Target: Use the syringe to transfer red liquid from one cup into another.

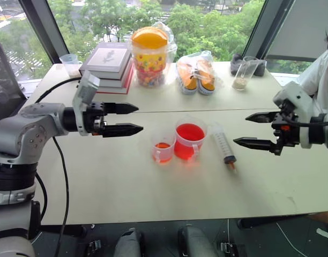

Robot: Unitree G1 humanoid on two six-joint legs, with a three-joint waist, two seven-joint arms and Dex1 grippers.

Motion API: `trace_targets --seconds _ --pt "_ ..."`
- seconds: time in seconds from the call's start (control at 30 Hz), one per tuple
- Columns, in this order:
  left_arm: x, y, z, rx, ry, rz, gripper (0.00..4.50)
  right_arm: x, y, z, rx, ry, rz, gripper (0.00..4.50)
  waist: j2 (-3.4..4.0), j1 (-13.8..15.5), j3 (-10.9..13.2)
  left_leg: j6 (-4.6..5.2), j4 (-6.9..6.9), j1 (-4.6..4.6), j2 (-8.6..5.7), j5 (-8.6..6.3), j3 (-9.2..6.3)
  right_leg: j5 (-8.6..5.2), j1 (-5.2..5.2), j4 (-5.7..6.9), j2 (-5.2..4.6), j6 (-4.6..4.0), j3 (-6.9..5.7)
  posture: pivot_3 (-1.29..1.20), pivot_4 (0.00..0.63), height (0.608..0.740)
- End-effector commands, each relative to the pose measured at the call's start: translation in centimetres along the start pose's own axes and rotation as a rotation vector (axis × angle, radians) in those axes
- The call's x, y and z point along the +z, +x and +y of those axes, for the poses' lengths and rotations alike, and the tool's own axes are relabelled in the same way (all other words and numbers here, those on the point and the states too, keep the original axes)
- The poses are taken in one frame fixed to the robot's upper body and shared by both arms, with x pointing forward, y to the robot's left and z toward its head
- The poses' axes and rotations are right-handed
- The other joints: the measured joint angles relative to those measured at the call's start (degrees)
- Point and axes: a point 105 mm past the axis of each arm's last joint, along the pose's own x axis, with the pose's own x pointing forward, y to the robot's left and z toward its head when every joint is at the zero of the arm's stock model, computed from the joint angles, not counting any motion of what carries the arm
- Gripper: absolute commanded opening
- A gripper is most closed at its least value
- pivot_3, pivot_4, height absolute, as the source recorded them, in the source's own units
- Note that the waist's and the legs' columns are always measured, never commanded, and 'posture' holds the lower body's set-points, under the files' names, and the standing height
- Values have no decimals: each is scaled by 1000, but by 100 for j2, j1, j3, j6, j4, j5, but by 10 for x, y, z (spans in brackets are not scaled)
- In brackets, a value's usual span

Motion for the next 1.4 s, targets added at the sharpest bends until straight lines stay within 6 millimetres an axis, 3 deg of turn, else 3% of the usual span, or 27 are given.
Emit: trace_targets --seconds 0.03,0.57,0.73,0.87,1.07,1.4 --pt "8 -3 -3 -6 42 -17 4500 9 -7 0 -28 -49 -14 4465 0 -1 0 0 0 0 0 0 0 0 0 0 0 0 0 0 150 740" --pt "12 4 3 -25 72 -44 4500 7 -6 -8 -87 -54 -1 4465 0 34 0 0 2 0 0 0 2 0 1 0 0 0 0 0 150 740" --pt "10 6 5 -24 76 -46 4500 4 -4 -25 -139 -8 21 4465 0 95 0 0 2 1 0 0 3 -1 1 0 1 -2 0 0 150 740" --pt "8 12 4 -52 74 -46 4500 -4 -1 -39 -143 139 100 4465 0 118 0 0 8 0 0 0 5 -5 2 0 0 -11 1 0 150 740" --pt "5 16 3 -65 82 -47 4500 -27 34 -58 -120 445 264 4465 0 102 -1 0 9 0 0 0 5 -5 2 1 2 -14 2 0 150 740" --pt "1 14 1 -37 85 -54 4500 -44 87 -71 -116 532 439 4465 1 102 -1 1 1 -12 0 0 9 6 -15 7 3 6 0 0 150 740"
